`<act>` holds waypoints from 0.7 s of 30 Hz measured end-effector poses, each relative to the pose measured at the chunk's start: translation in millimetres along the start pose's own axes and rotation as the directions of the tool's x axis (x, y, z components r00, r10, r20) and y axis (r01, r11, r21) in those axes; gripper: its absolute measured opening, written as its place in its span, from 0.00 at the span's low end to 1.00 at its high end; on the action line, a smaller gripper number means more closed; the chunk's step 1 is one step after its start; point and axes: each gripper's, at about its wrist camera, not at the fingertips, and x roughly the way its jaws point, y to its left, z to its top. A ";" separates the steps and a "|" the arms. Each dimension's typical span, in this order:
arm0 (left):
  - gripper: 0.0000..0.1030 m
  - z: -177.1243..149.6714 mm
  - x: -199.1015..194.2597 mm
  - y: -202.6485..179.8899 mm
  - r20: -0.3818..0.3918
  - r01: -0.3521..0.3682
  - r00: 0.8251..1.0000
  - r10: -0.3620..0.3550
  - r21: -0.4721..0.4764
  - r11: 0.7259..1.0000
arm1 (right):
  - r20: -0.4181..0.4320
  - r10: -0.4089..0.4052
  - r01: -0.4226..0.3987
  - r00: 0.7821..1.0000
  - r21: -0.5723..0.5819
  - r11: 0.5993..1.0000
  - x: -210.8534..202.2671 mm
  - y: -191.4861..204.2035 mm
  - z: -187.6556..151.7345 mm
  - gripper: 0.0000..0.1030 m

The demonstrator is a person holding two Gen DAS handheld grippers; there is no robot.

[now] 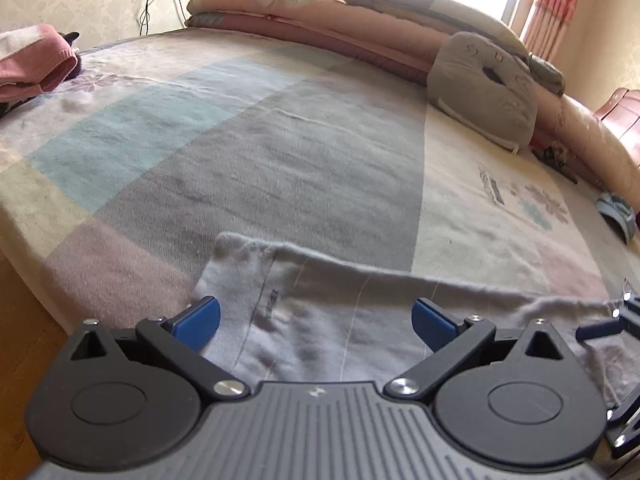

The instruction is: Fold clothes

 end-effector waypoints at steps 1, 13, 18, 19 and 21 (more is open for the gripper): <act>0.98 -0.9 -3.4 -1.8 0.000 -0.002 1.000 0.002 0.002 1.000 | 0.001 0.007 -0.007 1.000 -0.001 1.000 0.0 -1.5 -7.2 1.00; 0.98 -14.4 -37.7 10.2 0.046 0.061 0.998 -0.049 -0.288 0.956 | -0.001 0.006 -0.006 1.000 -0.014 1.000 -9.4 -6.2 -10.1 1.00; 0.98 -27.5 -32.2 33.5 0.064 0.127 0.992 -0.109 -0.494 0.860 | 0.061 0.043 -0.043 0.997 -0.002 0.999 -19.1 -7.0 6.9 1.00; 0.98 -29.3 -30.4 39.6 0.076 0.150 0.989 -0.130 -0.535 0.831 | 0.075 0.053 -0.052 0.996 -0.013 0.999 -20.4 -5.1 11.9 1.00; 0.98 -32.2 -23.6 51.6 0.099 0.202 0.979 -0.179 -0.610 0.766 | 0.101 0.074 -0.071 0.992 -0.036 0.997 -23.0 -1.2 22.0 1.00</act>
